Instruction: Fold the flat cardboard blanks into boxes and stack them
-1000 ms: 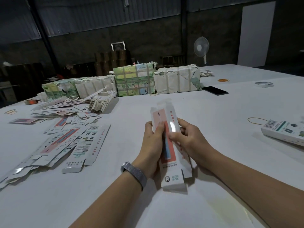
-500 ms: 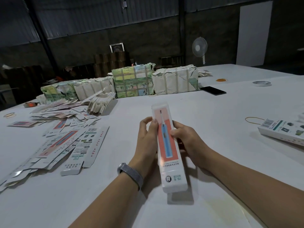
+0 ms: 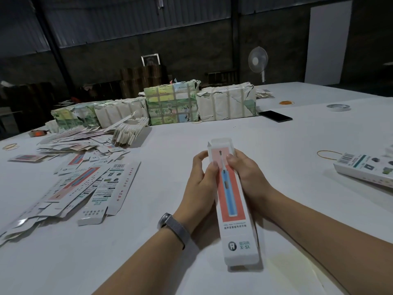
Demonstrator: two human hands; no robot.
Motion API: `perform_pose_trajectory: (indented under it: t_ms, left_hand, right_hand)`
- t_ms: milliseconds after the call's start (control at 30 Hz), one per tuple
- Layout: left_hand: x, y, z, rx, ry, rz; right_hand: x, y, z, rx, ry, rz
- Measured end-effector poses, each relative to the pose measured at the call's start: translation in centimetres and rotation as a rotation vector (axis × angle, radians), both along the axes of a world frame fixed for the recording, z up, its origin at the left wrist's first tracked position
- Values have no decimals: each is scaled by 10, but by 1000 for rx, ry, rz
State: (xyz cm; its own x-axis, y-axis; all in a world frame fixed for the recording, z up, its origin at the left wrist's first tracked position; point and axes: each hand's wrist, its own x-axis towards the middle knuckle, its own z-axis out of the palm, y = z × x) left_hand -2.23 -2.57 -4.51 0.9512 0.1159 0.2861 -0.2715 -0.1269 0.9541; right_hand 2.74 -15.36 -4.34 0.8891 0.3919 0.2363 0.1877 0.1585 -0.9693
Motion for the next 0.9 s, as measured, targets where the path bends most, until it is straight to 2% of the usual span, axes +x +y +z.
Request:
perform_pose_trajectory:
  t_ms: [333, 567, 700, 900]
  left_hand:
    - [0, 0, 2, -137, -49, -20]
    - [3, 1, 0, -112, -54, 33]
    - [3, 2, 1, -72, -38, 32]
    - [2, 2, 2, -33, -13, 26]
  right_hand:
    - [-5, 2, 2, -17, -74, 23]
    - [-7, 5, 3, -72, -36, -30]
    - [-7, 4, 4, -75, -81, -52]
    - [-5, 0, 4, -57, 3, -18]
